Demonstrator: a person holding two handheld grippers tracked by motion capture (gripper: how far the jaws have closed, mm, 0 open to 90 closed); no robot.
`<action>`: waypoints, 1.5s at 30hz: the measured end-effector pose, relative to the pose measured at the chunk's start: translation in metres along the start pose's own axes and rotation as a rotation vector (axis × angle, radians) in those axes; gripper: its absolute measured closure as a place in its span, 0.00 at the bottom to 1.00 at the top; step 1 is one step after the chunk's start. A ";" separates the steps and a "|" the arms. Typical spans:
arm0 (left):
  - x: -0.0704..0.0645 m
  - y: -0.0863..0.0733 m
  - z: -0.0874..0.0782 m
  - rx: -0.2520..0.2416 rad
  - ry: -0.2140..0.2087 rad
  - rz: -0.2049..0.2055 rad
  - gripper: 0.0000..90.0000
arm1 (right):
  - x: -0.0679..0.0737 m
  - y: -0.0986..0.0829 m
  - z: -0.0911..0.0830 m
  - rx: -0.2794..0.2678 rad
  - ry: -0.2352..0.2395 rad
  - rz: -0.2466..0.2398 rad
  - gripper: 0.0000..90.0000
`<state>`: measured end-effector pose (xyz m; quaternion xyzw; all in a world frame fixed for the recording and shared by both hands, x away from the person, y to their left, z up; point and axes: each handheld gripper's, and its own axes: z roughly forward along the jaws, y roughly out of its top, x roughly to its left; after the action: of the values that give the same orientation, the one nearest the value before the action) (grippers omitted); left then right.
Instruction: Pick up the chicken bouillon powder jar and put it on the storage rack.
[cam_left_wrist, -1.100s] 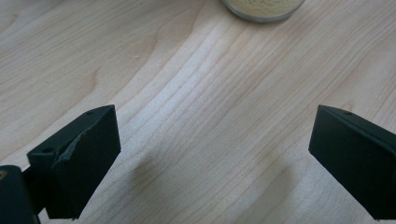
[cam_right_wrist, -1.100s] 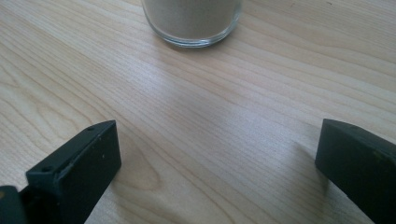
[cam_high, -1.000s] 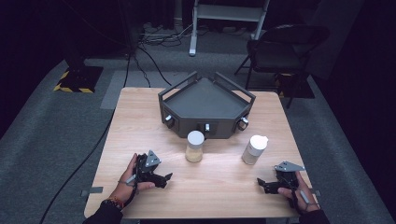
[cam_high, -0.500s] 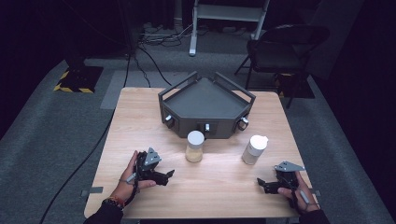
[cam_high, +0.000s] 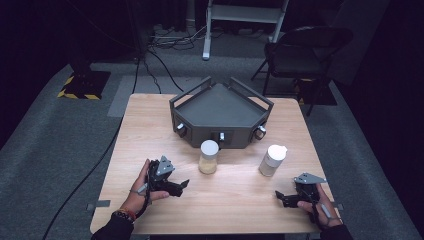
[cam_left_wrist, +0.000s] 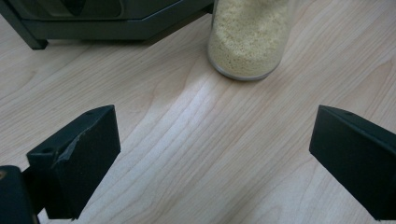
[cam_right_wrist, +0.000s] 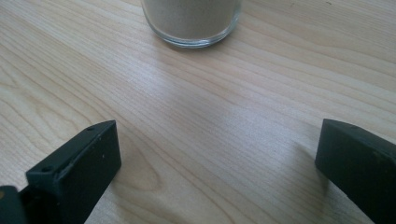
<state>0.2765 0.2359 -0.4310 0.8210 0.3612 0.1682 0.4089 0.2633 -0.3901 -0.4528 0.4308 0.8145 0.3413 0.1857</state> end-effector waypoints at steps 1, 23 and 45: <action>0.000 0.001 0.001 0.001 -0.003 -0.001 0.01 | 0.000 0.000 0.000 0.000 0.000 0.000 0.00; 0.000 0.020 0.016 -0.049 -0.044 0.000 0.01 | 0.000 0.000 0.000 0.000 0.000 -0.001 0.00; -0.002 0.042 0.041 -0.085 -0.101 0.023 0.01 | -0.001 0.000 0.000 0.000 0.002 -0.002 0.00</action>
<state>0.3173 0.1947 -0.4222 0.8145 0.3232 0.1463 0.4591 0.2638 -0.3904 -0.4528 0.4295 0.8152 0.3415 0.1853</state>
